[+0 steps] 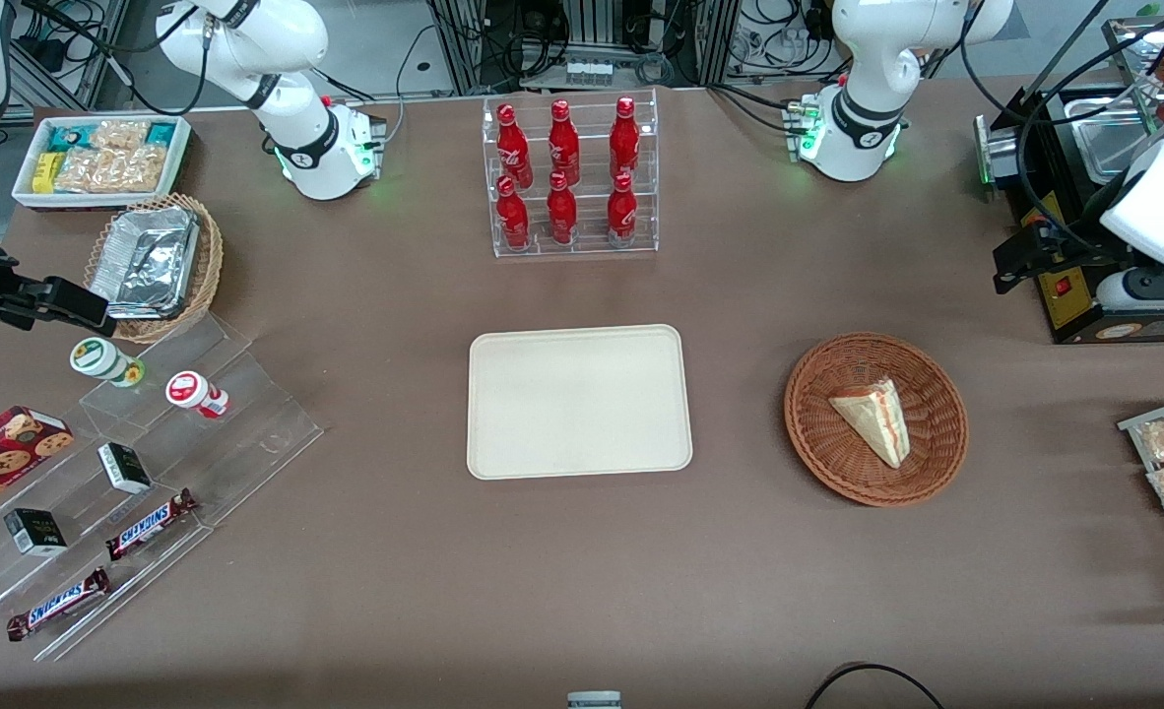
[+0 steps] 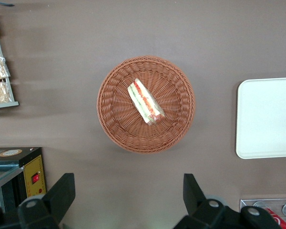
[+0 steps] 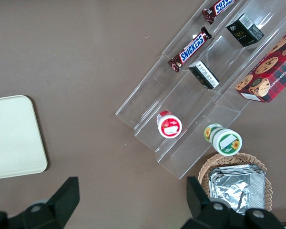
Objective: Place sandwich from basket to tray
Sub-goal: 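Move the left gripper toward the wicker basket holding the sandwich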
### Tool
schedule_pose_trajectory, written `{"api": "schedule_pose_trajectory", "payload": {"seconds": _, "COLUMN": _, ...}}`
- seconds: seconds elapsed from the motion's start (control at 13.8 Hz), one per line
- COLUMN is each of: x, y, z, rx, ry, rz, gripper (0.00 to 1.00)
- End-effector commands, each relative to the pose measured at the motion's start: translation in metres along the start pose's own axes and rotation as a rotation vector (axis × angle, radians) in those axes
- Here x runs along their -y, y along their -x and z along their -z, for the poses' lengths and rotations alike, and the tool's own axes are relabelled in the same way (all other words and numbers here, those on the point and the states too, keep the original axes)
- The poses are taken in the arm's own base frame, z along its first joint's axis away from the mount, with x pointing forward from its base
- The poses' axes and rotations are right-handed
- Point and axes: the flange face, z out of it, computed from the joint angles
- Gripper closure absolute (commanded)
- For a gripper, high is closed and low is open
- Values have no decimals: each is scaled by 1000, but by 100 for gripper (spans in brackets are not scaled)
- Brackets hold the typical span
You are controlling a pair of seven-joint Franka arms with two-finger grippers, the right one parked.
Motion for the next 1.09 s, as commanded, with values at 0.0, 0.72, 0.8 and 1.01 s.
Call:
{"api": "schedule_pose_trajectory", "payload": {"seconds": 0.0, "x": -1, "y": -2, "z": 9, "rx": -7, "ry": 14, "rz": -9, "gripper": 0}}
{"api": "schedule_pose_trajectory", "payload": {"seconds": 0.72, "x": -4, "y": -20, "z": -118, "rx": 16, "ry": 11, "rz": 76, "gripper": 0}}
{"api": "schedule_pose_trajectory", "payload": {"seconds": 0.8, "x": -4, "y": -18, "z": -135, "rx": 7, "ry": 16, "rz": 94, "gripper": 0}}
{"api": "schedule_pose_trajectory", "payload": {"seconds": 1.01, "x": -2, "y": -1, "z": -173, "rx": -40, "ry": 19, "rz": 301, "gripper": 0}}
